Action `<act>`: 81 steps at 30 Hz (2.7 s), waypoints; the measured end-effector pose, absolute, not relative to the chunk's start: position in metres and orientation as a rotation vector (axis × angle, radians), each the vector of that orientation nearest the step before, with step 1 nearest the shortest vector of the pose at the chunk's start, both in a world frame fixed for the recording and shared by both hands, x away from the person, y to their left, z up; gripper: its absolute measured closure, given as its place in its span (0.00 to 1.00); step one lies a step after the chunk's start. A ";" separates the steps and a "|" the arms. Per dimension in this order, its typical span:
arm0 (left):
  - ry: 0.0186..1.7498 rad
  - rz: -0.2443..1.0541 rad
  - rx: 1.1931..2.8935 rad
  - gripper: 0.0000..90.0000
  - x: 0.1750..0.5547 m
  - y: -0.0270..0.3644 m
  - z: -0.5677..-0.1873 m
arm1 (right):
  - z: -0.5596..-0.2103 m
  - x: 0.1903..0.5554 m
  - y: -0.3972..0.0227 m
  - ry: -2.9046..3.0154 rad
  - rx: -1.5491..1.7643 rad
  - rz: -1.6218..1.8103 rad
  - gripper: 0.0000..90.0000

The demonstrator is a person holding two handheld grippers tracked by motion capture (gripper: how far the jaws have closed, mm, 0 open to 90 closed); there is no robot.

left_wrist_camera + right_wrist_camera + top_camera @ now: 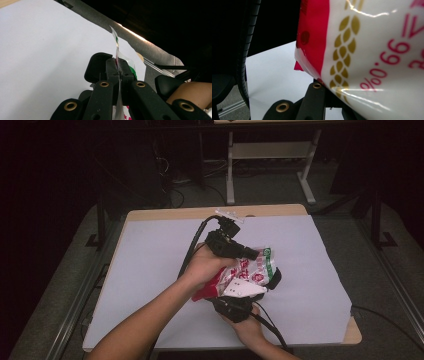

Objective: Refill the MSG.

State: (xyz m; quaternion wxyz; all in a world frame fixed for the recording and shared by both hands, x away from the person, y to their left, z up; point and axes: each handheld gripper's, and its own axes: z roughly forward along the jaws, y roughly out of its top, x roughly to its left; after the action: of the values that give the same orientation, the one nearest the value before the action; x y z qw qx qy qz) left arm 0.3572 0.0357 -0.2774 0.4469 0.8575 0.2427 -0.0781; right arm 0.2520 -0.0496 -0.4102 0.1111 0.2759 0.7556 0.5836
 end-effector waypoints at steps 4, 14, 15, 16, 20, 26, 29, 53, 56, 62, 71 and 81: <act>0.609 -0.200 2.125 1.00 0.357 0.035 -0.278 | -0.410 0.252 -0.049 2.219 0.805 1.713 1.00; 0.616 -0.198 2.129 1.00 0.359 0.033 -0.280 | -0.411 0.252 -0.050 2.223 0.807 1.710 1.00; 0.615 -0.196 2.131 1.00 0.359 0.033 -0.280 | -0.411 0.252 -0.050 2.223 0.807 1.710 1.00; 0.618 -0.198 2.130 1.00 0.359 0.033 -0.280 | -0.411 0.252 -0.050 2.223 0.808 1.710 1.00; 0.615 -0.198 2.132 1.00 0.359 0.033 -0.280 | -0.411 0.252 -0.050 2.222 0.808 1.708 1.00; 0.618 -0.203 2.130 1.00 0.359 0.032 -0.280 | -0.411 0.252 -0.050 2.223 0.809 1.709 1.00; 0.618 -0.203 2.132 1.00 0.359 0.032 -0.281 | -0.411 0.252 -0.049 2.224 0.808 1.709 1.00; 0.614 -0.206 2.142 1.00 0.360 0.030 -0.283 | -0.412 0.252 -0.049 2.228 0.805 1.707 1.00; 0.617 -0.208 2.142 1.00 0.360 0.030 -0.283 | -0.412 0.252 -0.049 2.229 0.806 1.706 1.00; 0.617 -0.206 2.143 1.00 0.360 0.029 -0.283 | -0.412 0.252 -0.049 2.229 0.805 1.707 1.00; 0.623 -0.205 2.138 1.00 0.360 0.028 -0.284 | -0.412 0.252 -0.049 2.227 0.805 1.708 1.00; 0.623 -0.203 2.143 1.00 0.360 0.027 -0.284 | -0.412 0.252 -0.049 2.229 0.803 1.709 1.00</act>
State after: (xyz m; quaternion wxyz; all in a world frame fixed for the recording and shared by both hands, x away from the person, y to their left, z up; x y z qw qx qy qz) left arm 0.3601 0.0269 -0.2840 0.4354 0.8609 0.2503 -0.0817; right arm 0.2520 -0.0488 -0.4115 0.1101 0.2731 0.7584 0.5815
